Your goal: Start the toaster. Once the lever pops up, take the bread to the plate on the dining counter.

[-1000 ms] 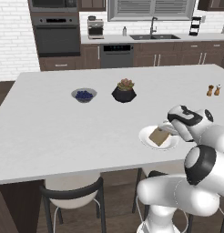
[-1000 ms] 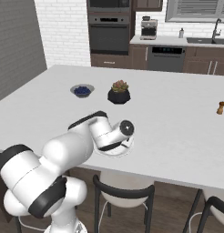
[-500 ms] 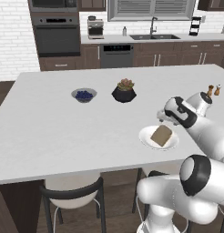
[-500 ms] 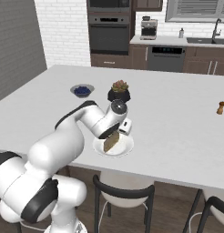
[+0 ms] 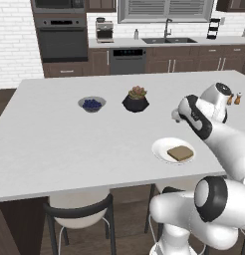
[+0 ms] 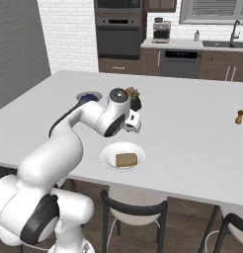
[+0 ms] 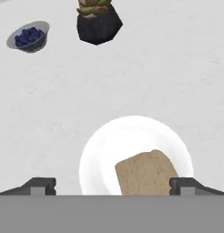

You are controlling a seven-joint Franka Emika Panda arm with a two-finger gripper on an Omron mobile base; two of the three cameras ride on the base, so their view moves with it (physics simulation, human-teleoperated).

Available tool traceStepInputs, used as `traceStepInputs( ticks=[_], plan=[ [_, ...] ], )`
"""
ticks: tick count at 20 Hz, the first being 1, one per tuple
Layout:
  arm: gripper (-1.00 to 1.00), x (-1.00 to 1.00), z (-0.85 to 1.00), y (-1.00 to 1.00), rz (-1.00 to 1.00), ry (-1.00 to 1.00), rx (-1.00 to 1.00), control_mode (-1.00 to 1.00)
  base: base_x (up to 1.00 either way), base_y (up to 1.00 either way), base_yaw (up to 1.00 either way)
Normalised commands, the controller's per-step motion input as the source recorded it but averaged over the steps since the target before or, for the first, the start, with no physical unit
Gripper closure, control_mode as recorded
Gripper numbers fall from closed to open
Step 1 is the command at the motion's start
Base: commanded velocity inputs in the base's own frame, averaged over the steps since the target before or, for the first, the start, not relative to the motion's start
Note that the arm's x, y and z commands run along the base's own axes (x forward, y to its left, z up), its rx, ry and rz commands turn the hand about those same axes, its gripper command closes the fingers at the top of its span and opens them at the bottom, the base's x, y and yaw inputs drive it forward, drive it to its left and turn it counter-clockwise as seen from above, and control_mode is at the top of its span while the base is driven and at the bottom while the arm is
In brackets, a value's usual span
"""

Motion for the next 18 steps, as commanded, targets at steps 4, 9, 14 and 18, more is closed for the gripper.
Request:
traceStepInputs(
  ticks=[4,9,14,18],
  plan=[
    [-1.0,-0.49,0.37,0.0,0.0,0.15,-0.15,-1.0,0.0,0.0,0.0],
    [-1.0,-0.69,0.02,0.08,0.0,0.08,-0.1,-1.0,0.0,0.0,0.0],
    [-1.0,-0.73,0.0,0.08,0.0,-0.05,0.0,-1.0,0.0,0.0,0.0],
    [-1.0,-0.73,0.0,0.09,0.01,-0.12,0.0,-1.0,0.0,0.0,0.0]
  ],
)
